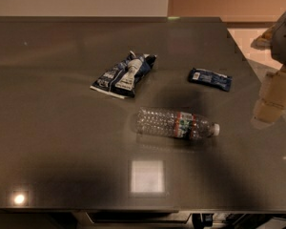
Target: Move blue chip bag near water bottle
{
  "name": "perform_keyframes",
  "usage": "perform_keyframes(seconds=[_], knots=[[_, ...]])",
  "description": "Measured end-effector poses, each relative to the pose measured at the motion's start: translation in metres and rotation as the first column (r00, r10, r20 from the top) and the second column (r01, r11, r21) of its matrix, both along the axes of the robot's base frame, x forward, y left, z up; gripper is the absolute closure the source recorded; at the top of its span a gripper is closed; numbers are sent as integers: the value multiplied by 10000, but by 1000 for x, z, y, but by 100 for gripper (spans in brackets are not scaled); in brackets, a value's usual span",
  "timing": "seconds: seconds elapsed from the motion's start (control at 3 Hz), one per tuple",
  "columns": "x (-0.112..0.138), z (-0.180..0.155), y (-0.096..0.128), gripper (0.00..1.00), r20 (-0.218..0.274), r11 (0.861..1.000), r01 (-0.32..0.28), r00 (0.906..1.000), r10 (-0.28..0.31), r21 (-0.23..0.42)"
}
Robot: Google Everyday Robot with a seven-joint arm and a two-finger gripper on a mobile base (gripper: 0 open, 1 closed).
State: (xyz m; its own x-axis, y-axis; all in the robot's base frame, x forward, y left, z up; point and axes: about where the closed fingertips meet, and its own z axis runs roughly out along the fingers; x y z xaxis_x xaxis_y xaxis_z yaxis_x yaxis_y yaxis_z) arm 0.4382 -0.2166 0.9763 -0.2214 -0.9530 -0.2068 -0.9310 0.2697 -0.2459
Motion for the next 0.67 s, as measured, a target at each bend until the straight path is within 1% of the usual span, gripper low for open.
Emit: perform_keyframes(seconds=[0.33, 0.67], knots=[[1, 1, 1, 0, 27, 10000, -46, 10000, 46, 3], [20, 2, 10, 0, 155, 9983, -576, 9982, 576, 8]])
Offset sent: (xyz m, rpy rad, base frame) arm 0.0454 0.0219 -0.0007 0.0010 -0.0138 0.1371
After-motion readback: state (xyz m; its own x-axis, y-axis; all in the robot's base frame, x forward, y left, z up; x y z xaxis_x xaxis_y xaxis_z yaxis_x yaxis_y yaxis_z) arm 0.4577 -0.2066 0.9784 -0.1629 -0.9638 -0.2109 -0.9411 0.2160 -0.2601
